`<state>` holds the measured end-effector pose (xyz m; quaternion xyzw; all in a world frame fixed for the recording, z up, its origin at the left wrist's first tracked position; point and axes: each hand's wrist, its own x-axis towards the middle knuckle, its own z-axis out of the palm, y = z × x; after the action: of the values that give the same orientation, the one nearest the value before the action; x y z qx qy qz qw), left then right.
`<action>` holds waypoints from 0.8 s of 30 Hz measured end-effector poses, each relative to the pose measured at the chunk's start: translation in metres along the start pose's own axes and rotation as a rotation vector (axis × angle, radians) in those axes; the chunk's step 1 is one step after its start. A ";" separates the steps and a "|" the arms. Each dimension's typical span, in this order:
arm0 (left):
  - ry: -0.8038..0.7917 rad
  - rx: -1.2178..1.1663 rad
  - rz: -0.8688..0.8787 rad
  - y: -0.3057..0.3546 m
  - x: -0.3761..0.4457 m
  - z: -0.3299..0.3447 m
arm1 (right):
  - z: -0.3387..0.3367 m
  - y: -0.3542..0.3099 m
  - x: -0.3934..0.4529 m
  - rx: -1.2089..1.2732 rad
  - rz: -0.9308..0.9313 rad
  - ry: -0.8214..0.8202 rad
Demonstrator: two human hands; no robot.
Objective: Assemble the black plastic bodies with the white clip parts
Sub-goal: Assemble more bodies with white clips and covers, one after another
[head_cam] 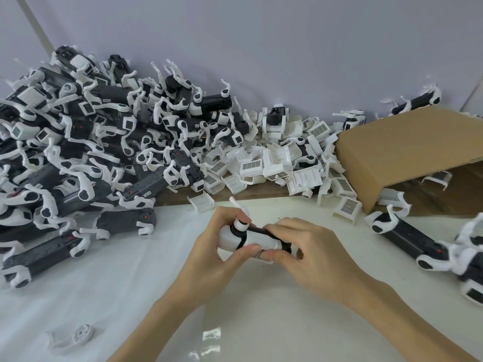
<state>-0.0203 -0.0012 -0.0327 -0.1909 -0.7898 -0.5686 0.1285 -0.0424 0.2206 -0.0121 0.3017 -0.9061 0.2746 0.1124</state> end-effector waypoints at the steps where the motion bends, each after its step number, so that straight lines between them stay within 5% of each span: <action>1: -0.003 -0.002 0.008 0.000 0.000 0.000 | 0.000 0.000 0.000 -0.009 -0.001 0.008; 24: -0.025 0.089 0.086 0.000 0.001 0.000 | -0.009 0.007 -0.001 0.033 -0.063 0.095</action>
<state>-0.0213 -0.0011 -0.0325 -0.2258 -0.8071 -0.5242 0.1511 -0.0460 0.2309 -0.0080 0.3185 -0.8852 0.2997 0.1589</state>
